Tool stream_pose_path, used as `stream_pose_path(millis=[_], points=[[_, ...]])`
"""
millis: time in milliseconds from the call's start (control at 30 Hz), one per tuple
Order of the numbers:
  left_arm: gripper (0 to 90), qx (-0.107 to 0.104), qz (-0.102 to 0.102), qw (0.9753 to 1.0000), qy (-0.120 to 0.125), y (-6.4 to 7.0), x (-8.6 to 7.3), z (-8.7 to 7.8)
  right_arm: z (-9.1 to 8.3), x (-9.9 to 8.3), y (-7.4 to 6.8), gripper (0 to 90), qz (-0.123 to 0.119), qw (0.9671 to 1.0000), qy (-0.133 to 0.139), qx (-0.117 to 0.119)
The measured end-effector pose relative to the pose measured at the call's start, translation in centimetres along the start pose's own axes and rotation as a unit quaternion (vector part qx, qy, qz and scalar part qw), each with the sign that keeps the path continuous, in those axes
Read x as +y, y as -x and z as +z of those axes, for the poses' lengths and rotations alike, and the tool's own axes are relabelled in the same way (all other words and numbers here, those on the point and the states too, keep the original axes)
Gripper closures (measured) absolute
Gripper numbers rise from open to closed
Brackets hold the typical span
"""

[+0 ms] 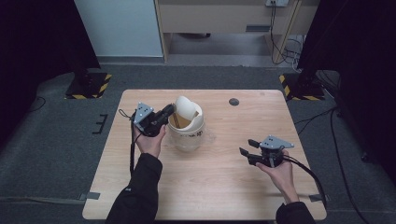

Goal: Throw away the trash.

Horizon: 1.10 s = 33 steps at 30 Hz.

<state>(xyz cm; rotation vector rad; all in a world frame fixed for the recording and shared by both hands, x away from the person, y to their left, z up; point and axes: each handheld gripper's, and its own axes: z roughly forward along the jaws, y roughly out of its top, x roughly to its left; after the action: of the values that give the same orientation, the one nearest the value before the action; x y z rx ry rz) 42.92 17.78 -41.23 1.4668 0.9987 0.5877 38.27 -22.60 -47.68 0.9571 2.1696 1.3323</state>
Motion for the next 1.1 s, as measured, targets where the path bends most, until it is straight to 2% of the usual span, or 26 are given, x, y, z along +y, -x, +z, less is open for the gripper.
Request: stream_pose_path(millis=[67,200,400,533,700,833,967,1100], points=[[77.8,-0.005,-0.01,0.9999,-0.009,0.0,-0.4,-0.1,0.0,0.0,0.0,45.4,0.0,1.0,-0.001,0.0],[68.1,-0.008,-0.014,0.9998,-0.01,-0.1,-0.6,-1.0,0.0,0.0,0.0,45.1,0.0,1.0,0.0,-0.005],[54.5,-0.012,0.002,0.9999,-0.003,-0.5,-0.1,-3.6,-0.1,0.0,0.2,43.4,0.004,0.9999,-0.001,-0.012],[43.7,-0.004,0.025,0.9994,-0.022,-0.8,-0.5,-5.9,-0.5,-0.1,0.5,40.7,0.011,0.9997,-0.001,-0.022],[31.9,0.013,0.024,0.9979,-0.058,-1.6,-2.5,-8.7,-1.4,-0.5,1.3,34.7,0.044,0.9981,0.004,-0.042],[27.1,0.026,0.021,0.9944,-0.101,-2.4,-5.0,-10.8,-2.2,-1.4,1.7,30.1,0.052,0.9973,-0.009,-0.051],[22.9,0.038,0.01,0.9883,-0.147,-3.6,-7.4,-12.7,-3.4,-2.5,2.5,24.3,0.075,0.9951,-0.015,-0.063],[19.6,0.059,-0.009,0.9813,-0.183,-5.1,-9.2,-14.1,-4.4,-3.8,3.5,20.8,0.106,0.9908,-0.028,-0.08]])
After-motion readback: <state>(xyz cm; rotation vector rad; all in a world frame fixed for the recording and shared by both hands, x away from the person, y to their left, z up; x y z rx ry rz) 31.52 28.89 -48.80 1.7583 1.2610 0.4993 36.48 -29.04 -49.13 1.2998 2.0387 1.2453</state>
